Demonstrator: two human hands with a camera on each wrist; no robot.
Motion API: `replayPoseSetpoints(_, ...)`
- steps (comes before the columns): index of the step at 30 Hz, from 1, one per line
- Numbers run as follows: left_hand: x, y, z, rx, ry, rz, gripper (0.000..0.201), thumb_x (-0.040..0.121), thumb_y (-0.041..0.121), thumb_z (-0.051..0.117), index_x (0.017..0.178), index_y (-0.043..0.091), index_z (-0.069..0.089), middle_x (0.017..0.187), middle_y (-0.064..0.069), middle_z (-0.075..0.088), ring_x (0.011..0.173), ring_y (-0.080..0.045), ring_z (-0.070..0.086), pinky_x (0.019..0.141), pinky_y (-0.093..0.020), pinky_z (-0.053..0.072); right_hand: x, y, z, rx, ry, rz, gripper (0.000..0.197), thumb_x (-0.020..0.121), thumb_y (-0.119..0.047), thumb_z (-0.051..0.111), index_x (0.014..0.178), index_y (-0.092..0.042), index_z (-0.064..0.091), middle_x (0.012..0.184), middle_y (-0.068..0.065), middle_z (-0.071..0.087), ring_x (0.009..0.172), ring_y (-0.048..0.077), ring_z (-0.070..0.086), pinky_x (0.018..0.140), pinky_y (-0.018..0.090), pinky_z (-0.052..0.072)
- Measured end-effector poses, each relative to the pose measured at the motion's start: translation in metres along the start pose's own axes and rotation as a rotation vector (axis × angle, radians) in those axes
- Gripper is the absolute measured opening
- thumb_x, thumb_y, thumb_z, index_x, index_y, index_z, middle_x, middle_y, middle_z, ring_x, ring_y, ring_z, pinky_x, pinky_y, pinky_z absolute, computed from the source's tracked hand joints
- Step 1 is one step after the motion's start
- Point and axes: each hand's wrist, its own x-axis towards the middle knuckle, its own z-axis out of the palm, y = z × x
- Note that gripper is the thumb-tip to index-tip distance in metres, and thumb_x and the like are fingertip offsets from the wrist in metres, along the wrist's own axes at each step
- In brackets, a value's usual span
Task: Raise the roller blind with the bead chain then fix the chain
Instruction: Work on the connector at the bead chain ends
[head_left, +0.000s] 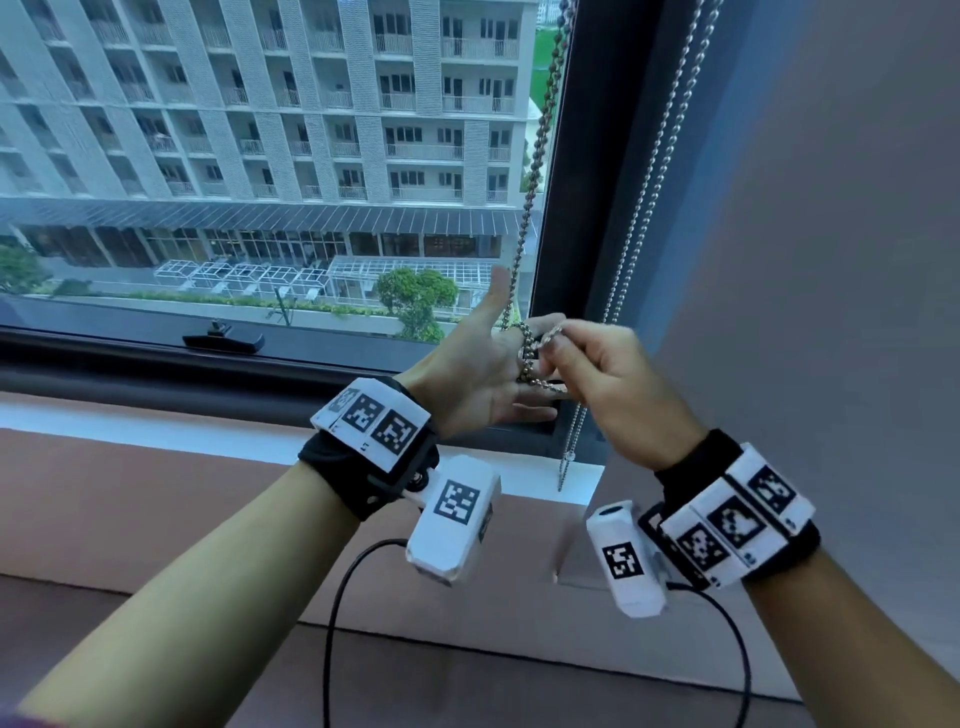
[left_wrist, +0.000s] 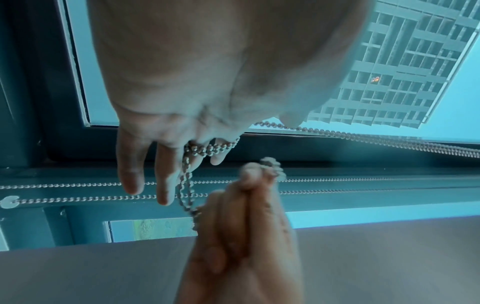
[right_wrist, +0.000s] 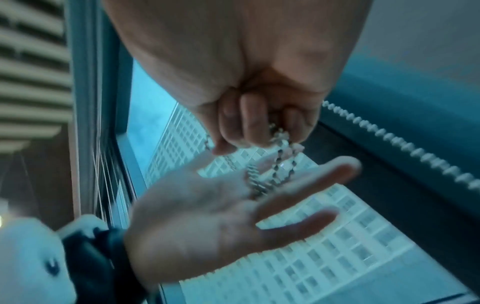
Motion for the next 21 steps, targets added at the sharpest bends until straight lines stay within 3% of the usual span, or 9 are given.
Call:
replayPoseSetpoints(2, 0.001, 0.0, 0.0, -0.017, 0.019, -0.007, 0.096, 0.075, 0.085, 0.013, 0.143, 0.023, 0.037, 0.105, -0.013, 0.054, 0.11, -0.031, 0.045, 0.112, -0.049, 0.031, -0.002, 0.006, 0.007, -0.135, -0.006, 0.006, 0.032, 0.098, -0.018, 0.051, 0.068, -0.009, 0.058, 0.053, -0.009, 0.051, 0.05, 0.004, 0.047, 0.054, 0.019, 0.034)
replayPoseSetpoints(4, 0.003, -0.001, 0.002, -0.017, 0.045, -0.015, 0.096, 0.075, 0.085, 0.013, 0.146, 0.024, 0.034, 0.095, -0.01, 0.052, 0.109, -0.03, 0.046, 0.109, -0.048, 0.034, -0.002, 0.01, 0.012, -0.209, 0.003, 0.012, 0.033, 0.097, -0.023, 0.052, 0.066, -0.014, 0.06, 0.053, -0.008, 0.055, 0.052, 0.008, 0.051, 0.054, 0.023, 0.036)
replayPoseSetpoints(6, 0.004, -0.001, 0.003, -0.021, 0.05, -0.011, 0.097, 0.075, 0.085, 0.012, 0.146, 0.024, 0.032, 0.104, -0.013, 0.05, 0.114, -0.031, 0.047, 0.108, -0.046, 0.036, 0.0, 0.011, 0.014, -0.269, 0.017, 0.011, 0.035, 0.096, -0.027, 0.05, 0.065, -0.015, 0.06, 0.054, -0.004, 0.057, 0.055, 0.012, 0.053, 0.056, 0.028, 0.038)
replayPoseSetpoints(9, 0.004, 0.001, 0.003, -0.05, 0.065, -0.004, 0.097, 0.075, 0.084, 0.01, 0.147, 0.022, 0.03, 0.13, -0.02, 0.054, 0.125, -0.034, 0.05, 0.106, -0.046, 0.037, 0.0, 0.007, 0.015, -0.391, 0.005, 0.04, 0.04, 0.099, -0.032, 0.042, 0.066, -0.012, 0.054, 0.061, 0.006, 0.059, 0.065, 0.024, 0.054, 0.063, 0.039, 0.042)
replayPoseSetpoints(13, 0.004, 0.001, 0.004, -0.045, 0.08, -0.01, 0.098, 0.075, 0.084, 0.009, 0.148, 0.022, 0.029, 0.127, -0.016, 0.057, 0.121, -0.031, 0.053, 0.103, -0.045, 0.04, -0.002, 0.006, 0.019, -0.496, -0.027, 0.051, 0.042, 0.099, -0.04, 0.031, 0.072, -0.014, 0.05, 0.066, 0.005, 0.059, 0.069, 0.027, 0.055, 0.07, 0.044, 0.047)
replayPoseSetpoints(17, 0.003, 0.002, 0.004, -0.05, 0.067, -0.006, 0.097, 0.076, 0.083, 0.009, 0.148, 0.02, 0.028, 0.137, -0.018, 0.052, 0.125, -0.032, 0.051, 0.105, -0.044, 0.039, 0.001, 0.007, 0.017, -0.522, -0.029, 0.036, 0.039, 0.098, -0.043, 0.034, 0.069, -0.021, 0.047, 0.066, 0.003, 0.059, 0.069, 0.025, 0.052, 0.071, 0.044, 0.048)
replayPoseSetpoints(21, 0.007, -0.001, -0.002, -0.052, 0.031, -0.003, 0.098, 0.075, 0.085, 0.013, 0.148, 0.021, 0.027, 0.116, -0.015, 0.055, 0.117, -0.033, 0.052, 0.11, -0.051, 0.032, 0.005, 0.005, 0.014, -0.516, -0.02, 0.058, 0.035, 0.098, -0.038, 0.043, 0.068, -0.024, 0.053, 0.069, 0.005, 0.062, 0.074, 0.024, 0.048, 0.074, 0.04, 0.044)
